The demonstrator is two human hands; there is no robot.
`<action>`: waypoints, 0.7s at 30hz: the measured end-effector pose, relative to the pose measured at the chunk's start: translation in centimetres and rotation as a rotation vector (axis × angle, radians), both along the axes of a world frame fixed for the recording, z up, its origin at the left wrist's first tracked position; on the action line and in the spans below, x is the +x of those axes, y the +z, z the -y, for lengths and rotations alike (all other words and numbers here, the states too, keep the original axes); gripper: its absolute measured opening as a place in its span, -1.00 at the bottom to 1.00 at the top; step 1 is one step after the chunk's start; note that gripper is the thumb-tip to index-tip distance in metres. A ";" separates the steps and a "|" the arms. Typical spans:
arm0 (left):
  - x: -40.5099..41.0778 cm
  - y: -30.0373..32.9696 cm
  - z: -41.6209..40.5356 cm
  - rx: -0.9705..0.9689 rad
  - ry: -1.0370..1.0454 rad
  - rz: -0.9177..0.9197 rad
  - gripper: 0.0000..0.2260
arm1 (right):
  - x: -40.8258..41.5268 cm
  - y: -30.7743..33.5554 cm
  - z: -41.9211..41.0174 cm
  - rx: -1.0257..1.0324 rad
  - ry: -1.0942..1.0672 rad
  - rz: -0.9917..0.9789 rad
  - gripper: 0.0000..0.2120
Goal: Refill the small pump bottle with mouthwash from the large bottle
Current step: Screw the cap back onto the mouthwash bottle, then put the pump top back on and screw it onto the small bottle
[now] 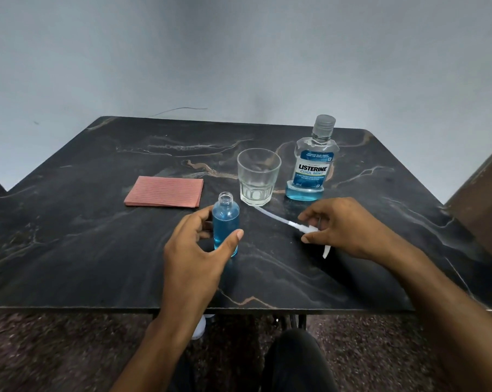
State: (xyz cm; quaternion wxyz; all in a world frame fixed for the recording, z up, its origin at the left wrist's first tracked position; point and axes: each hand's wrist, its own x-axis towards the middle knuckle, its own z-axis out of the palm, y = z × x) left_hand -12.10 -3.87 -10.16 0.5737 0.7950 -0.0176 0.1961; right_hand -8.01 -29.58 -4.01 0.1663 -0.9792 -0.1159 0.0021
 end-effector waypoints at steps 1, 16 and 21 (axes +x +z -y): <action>0.0 0.0 0.0 -0.002 0.001 0.000 -0.57 | -0.1 0.4 0.0 0.039 -0.008 0.021 -0.65; 0.0 0.0 0.2 -0.023 0.031 0.000 -0.58 | -1.8 10.8 -0.8 0.505 0.255 0.113 -0.71; 0.0 0.1 0.3 -0.007 0.033 -0.010 -0.58 | -1.6 12.6 -1.0 0.444 0.238 0.114 -0.67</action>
